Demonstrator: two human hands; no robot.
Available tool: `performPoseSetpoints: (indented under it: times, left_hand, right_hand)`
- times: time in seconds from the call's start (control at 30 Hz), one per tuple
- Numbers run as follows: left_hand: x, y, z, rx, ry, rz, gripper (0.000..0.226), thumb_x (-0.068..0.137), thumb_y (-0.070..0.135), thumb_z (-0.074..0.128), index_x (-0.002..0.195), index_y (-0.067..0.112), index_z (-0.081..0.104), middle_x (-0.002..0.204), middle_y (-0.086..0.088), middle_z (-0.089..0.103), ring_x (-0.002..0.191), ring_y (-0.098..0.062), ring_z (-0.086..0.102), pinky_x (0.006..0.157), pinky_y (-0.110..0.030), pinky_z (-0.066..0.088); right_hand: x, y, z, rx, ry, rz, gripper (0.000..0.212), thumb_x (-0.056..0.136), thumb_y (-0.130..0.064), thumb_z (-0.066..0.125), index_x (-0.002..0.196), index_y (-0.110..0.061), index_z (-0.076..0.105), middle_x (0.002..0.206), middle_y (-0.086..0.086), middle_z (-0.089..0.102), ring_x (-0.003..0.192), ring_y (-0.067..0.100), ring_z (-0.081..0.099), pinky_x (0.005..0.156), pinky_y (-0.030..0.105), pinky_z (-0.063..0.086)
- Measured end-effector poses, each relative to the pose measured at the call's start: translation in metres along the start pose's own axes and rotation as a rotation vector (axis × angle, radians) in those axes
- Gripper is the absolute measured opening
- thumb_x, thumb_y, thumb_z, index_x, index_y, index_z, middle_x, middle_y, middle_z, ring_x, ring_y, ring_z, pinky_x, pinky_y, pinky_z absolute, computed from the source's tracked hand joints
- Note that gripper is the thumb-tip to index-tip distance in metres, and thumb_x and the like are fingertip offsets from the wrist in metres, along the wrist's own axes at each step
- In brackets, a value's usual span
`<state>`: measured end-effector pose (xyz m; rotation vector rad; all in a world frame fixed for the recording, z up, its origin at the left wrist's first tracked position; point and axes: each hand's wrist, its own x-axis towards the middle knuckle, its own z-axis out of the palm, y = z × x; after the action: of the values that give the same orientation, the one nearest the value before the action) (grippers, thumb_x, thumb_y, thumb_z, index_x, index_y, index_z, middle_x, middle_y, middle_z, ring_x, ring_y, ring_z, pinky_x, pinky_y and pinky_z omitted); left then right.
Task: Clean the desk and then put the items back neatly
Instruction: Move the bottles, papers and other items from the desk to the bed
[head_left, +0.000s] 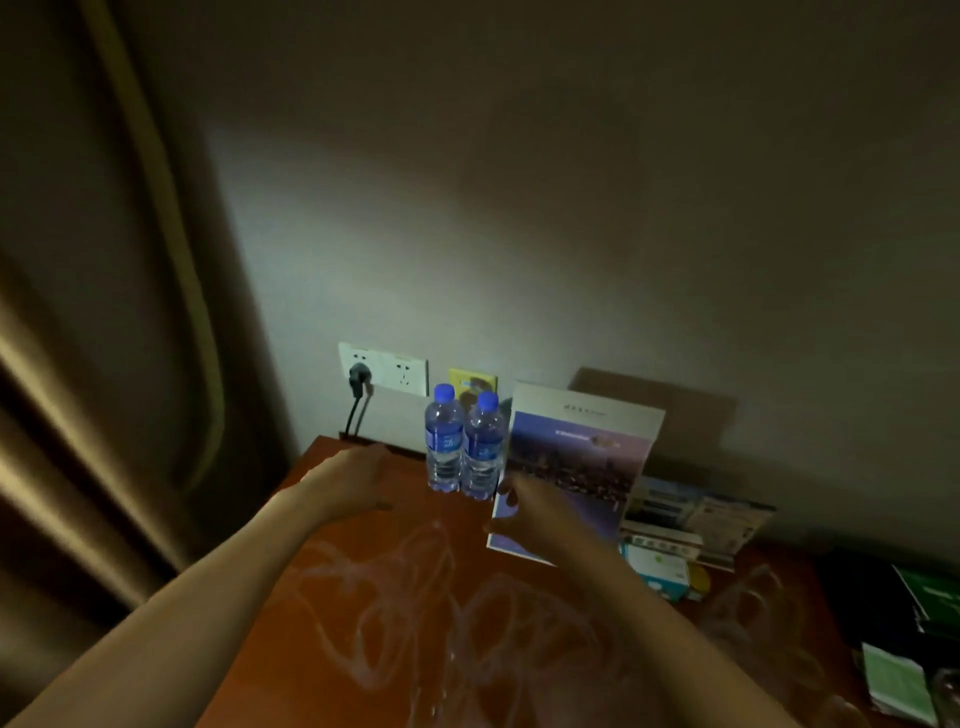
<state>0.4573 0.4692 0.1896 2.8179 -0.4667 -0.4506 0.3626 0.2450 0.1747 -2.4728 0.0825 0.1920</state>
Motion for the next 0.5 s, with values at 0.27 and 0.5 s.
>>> performPoseSetpoints:
  times: [0.27,0.5]
  left_hand:
    - [0.109,-0.012,-0.002,-0.28,-0.026,0.058,0.104,0.071,0.032,0.081,0.15,0.019,0.014,0.146,-0.018,0.032,0.13,-0.033,0.04,0.102,-0.038,0.039]
    - [0.152,-0.001,0.025,-0.46,-0.089,0.207,0.114,0.063,0.029,0.087,0.15,0.021,0.014,0.15,-0.012,0.029,0.136,-0.032,0.031,0.111,-0.05,0.03]
  right_hand:
    - [0.101,-0.025,0.016,0.274,0.226,0.043,0.067,0.083,-0.03,0.071,0.137,-0.016,0.034,0.125,-0.002,0.038,0.099,0.005,0.048,0.083,0.018,0.043]
    - [0.141,-0.01,0.06,0.449,0.35,0.261,0.096,0.074,-0.019,0.079,0.147,-0.022,0.016,0.148,0.01,0.034,0.135,0.021,0.038,0.109,0.047,0.035]
